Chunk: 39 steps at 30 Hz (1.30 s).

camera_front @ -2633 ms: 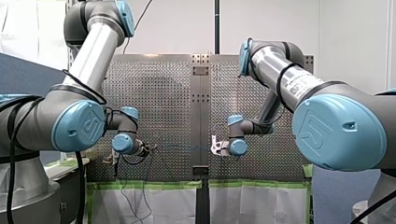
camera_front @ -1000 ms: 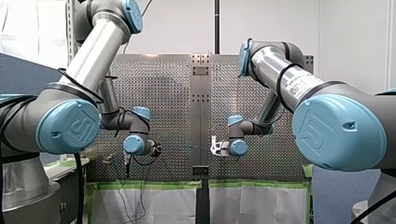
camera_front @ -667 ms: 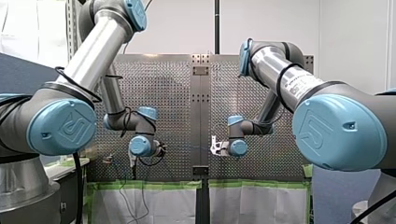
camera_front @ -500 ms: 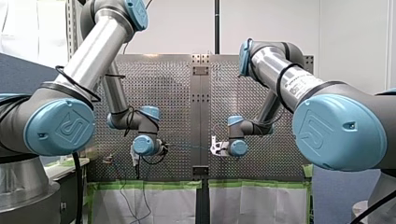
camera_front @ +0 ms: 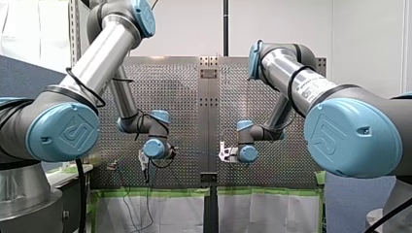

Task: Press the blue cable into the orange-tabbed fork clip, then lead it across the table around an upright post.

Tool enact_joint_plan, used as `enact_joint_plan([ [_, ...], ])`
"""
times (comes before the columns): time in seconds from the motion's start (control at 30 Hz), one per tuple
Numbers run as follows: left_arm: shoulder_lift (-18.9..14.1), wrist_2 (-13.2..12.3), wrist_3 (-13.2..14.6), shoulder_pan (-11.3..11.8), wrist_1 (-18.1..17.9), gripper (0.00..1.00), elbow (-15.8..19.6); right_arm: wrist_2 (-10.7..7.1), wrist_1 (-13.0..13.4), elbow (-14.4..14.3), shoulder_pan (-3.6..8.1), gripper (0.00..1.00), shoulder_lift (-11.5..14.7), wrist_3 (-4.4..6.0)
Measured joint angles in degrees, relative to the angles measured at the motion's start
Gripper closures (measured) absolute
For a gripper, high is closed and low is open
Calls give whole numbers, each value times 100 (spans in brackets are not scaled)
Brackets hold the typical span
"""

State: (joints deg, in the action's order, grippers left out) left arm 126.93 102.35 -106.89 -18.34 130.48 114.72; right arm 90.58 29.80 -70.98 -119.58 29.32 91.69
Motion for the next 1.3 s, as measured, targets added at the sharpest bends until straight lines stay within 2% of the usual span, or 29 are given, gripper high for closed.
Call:
enact_joint_plan([
  [0.23,319,147,9,27,-6,0,-274,-27,0,1,0,98,-4,0],
  [0.43,392,174,-2,50,3,0,-472,-29,1,3,3,98,-8,0],
  [0.67,395,146,-17,101,-3,0,-503,-28,8,1,4,98,-8,0],
  [0.9,397,6,-109,185,-1,0,-556,-33,2,1,-1,98,-9,0],
  [1.13,418,-66,-136,240,135,0,-822,-73,1,1,-6,98,-9,0],
  [1.3,591,-50,-83,263,351,0,-1049,-89,0,2,-8,98,-9,1],
])
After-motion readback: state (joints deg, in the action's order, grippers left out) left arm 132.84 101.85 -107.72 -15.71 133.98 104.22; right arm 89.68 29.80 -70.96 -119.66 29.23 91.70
